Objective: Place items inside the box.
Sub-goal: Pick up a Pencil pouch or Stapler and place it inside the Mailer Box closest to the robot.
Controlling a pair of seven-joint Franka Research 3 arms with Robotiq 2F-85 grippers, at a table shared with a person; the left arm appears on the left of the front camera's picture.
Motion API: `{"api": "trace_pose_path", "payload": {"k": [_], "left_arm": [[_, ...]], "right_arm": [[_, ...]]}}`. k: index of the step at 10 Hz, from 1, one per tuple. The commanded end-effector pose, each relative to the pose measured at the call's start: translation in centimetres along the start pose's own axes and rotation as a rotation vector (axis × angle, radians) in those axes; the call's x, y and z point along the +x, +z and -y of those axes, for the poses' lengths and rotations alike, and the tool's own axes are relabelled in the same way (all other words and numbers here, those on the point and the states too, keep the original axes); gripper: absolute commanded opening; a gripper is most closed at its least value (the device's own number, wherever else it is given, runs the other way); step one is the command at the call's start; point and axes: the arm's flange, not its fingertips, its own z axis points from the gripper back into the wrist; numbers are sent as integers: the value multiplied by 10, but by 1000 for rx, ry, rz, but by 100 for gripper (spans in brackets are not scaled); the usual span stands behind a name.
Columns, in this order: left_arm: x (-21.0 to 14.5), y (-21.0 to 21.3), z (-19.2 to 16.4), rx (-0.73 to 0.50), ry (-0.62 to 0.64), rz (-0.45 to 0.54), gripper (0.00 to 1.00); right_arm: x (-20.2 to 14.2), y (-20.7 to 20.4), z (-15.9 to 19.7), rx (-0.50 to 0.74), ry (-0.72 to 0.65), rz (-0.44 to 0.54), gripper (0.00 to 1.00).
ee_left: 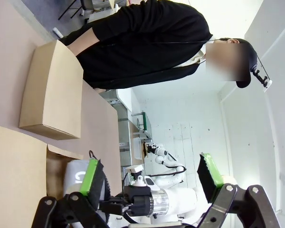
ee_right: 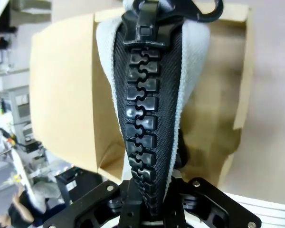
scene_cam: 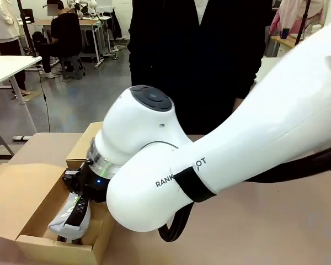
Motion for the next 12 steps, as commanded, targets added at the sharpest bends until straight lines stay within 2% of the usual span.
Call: {"api": "trace_pose_path", "payload": {"k": [1, 6, 10, 11, 12], "left_arm": [[-5, -1, 0, -20, -16, 8, 100], [-5, -1, 0, -20, -16, 8, 100], [-5, -1, 0, -20, -16, 8, 100], [-5, -1, 0, -20, -16, 8, 100], [-5, -1, 0, -20, -16, 8, 100]], "right_arm": [[-4, -65, -64, -46, -30, 12, 5], [-1, -86, -56, -139, -68, 1, 5], [1, -79, -51, -161, -62, 0, 5], [1, -79, -50, -168, -56, -11, 7], [2, -78, -50, -167, -63, -15, 48]]}}
